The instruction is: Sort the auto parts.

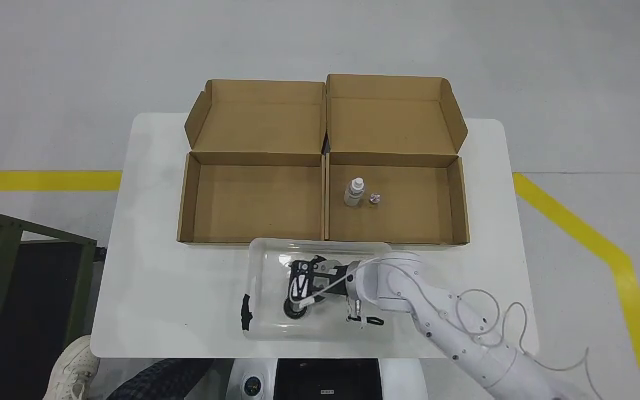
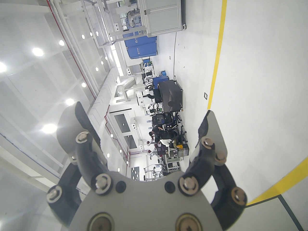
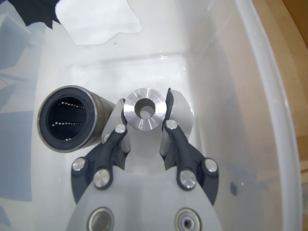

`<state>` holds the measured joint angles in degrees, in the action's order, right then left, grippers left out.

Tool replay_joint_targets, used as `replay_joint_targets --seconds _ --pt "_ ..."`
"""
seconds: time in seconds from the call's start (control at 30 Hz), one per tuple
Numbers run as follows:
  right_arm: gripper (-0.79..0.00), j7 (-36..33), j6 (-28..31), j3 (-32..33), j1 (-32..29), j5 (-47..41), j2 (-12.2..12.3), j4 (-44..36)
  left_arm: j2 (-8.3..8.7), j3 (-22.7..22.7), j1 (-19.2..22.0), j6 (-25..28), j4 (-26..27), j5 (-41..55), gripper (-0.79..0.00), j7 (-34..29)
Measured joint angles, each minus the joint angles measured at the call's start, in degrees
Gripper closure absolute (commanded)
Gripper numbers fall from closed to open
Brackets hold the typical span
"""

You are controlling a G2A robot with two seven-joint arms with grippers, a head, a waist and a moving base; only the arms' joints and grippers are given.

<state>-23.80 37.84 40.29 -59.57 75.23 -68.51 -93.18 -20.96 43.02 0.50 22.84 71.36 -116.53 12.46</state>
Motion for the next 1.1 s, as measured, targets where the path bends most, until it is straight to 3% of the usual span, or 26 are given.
replay_joint_targets --seconds 0.53,1.1 --pt "0.000 5.34 2.36 7.93 -6.33 -0.10 2.42 -11.30 0.00 0.00 0.00 0.00 0.00 0.00 -0.785 0.00" --pt "0.000 17.13 1.88 18.73 -13.37 -6.74 4.33 -19.17 0.00 0.00 0.00 0.00 0.00 0.00 -0.785 0.00"
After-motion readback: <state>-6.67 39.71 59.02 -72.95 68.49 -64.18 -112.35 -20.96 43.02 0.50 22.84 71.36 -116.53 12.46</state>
